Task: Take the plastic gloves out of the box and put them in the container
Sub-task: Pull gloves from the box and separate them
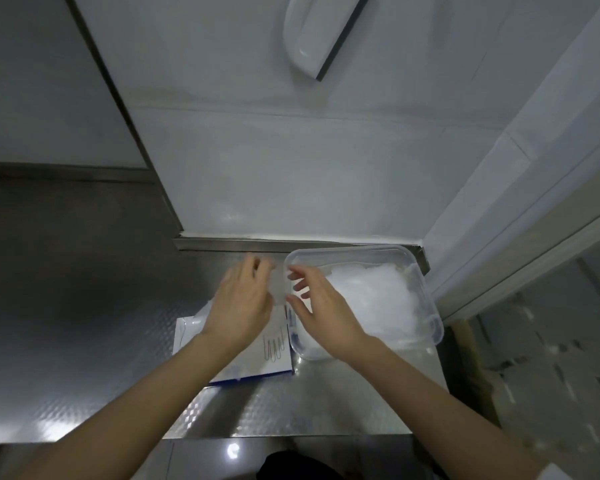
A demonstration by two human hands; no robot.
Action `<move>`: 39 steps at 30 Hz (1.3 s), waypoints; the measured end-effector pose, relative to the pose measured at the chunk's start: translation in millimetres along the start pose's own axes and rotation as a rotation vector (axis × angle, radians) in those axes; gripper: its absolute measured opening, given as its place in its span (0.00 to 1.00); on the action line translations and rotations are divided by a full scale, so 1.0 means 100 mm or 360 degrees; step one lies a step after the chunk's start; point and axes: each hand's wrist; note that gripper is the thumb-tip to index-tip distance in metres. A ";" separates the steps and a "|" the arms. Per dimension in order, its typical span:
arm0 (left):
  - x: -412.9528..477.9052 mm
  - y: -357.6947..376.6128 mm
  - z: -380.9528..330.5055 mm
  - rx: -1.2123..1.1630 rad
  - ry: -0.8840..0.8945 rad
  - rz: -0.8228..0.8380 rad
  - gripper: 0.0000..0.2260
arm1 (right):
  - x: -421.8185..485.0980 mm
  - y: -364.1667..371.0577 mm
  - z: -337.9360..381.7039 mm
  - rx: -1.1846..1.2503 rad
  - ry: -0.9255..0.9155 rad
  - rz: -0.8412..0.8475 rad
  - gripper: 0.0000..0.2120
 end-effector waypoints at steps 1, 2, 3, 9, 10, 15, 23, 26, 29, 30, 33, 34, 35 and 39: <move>-0.05 0.00 0.14 0.0017 -0.0075 -0.0060 0.18 | 0.03 0.09 0.06 0.0022 0.0008 0.0070 0.23; -0.07 0.00 0.24 0.0034 -0.0154 -0.0033 0.19 | 0.06 0.16 0.09 0.0032 0.0031 0.0141 0.25; -0.10 0.00 0.33 0.0036 -0.0230 0.0046 0.18 | 0.10 0.24 0.11 0.0023 0.0064 0.0218 0.27; -0.23 -0.06 0.57 -0.0161 -0.0287 0.0111 0.03 | 0.28 0.44 0.20 -0.0188 0.0037 0.0324 0.09; -0.24 -0.07 0.59 -0.0166 -0.0289 0.0105 0.03 | 0.28 0.44 0.21 -0.0173 0.0024 0.0305 0.07; -0.28 -0.01 0.63 -0.0435 -0.0371 0.0155 0.06 | 0.27 0.37 0.29 -0.0080 -0.0001 0.0256 0.12; -0.28 0.19 0.58 -0.0585 -0.0481 0.0203 0.07 | 0.25 0.29 0.30 -0.0037 0.0065 0.0177 0.14; -0.34 0.31 0.61 -0.0505 -0.0584 0.0256 0.05 | 0.27 0.26 0.32 0.0047 0.0101 0.0110 0.13; -0.42 0.44 0.66 -0.0319 -0.0623 0.0328 0.06 | 0.29 0.21 0.30 0.0126 0.0148 0.0062 0.13; -0.44 0.47 0.67 -0.0260 -0.0648 0.0350 0.07 | 0.29 0.18 0.30 0.0175 0.0166 0.0037 0.13; -0.47 0.52 0.71 -0.0124 -0.0706 0.0392 0.11 | 0.33 0.08 0.29 0.0282 0.0183 -0.0102 0.14; -0.47 0.52 0.71 -0.0104 -0.0704 0.0398 0.12 | 0.36 0.04 0.30 0.0298 0.0184 -0.0166 0.15; -0.47 0.52 0.71 -0.0083 -0.0695 0.0420 0.11 | 0.38 -0.01 0.31 0.0312 0.0184 -0.0233 0.15; -0.39 0.49 0.74 -0.0110 -0.0642 0.0589 0.07 | 0.45 -0.25 0.35 0.0289 0.0112 -0.0461 0.15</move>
Point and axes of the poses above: each hand's wrist, its own x-axis towards the middle knuckle, its own y-axis out of the palm, z = x × y, and after that the axes turned 5 degrees about x, right-handed
